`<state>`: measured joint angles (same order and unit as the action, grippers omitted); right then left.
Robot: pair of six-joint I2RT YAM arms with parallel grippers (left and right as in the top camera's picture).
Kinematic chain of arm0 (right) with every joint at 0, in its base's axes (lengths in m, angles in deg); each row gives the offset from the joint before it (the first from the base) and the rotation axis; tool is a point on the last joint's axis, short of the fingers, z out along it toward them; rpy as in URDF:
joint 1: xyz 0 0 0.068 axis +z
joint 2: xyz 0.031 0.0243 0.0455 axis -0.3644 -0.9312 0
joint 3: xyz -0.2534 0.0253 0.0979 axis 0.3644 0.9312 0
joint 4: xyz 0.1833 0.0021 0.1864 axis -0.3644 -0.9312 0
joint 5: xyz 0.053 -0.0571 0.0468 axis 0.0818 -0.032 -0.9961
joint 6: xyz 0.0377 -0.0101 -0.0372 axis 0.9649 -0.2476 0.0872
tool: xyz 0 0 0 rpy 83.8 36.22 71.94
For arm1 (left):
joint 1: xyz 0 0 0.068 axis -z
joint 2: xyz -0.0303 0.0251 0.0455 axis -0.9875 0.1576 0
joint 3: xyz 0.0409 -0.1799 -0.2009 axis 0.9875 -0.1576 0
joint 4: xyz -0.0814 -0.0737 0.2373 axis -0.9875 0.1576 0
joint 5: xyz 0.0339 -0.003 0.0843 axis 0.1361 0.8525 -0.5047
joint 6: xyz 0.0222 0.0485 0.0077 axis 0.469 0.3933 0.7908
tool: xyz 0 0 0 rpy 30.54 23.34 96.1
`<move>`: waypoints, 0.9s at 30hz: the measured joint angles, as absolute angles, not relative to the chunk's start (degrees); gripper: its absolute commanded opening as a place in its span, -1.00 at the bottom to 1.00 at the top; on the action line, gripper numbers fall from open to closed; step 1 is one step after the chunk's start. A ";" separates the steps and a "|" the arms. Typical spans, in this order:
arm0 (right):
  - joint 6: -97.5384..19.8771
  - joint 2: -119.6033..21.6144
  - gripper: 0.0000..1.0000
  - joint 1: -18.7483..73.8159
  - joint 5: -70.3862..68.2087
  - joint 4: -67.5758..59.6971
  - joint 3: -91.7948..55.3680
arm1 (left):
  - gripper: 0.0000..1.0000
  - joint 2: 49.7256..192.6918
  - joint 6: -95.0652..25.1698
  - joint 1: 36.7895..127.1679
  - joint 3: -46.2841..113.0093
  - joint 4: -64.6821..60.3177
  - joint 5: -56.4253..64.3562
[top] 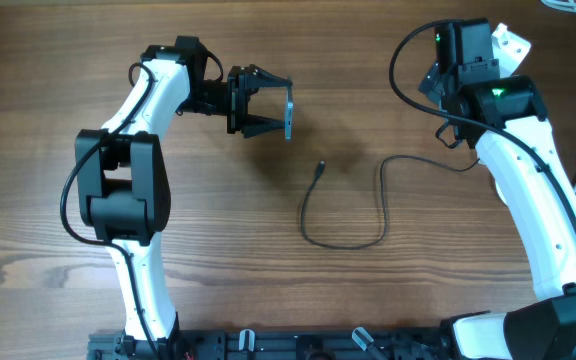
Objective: Plug charger to phone and switch on socket
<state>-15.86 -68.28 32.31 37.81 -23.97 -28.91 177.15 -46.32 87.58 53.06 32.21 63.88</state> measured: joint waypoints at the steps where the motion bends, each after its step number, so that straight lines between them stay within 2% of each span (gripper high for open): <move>1: -15.86 -68.28 0.99 32.31 37.81 -23.97 -28.91 | 0.37 177.15 -46.32 87.58 53.06 32.23 63.88; 27: -15.86 -68.28 1.00 32.31 37.83 -23.97 -28.91 | 0.37 177.15 -46.32 87.58 53.06 33.56 63.92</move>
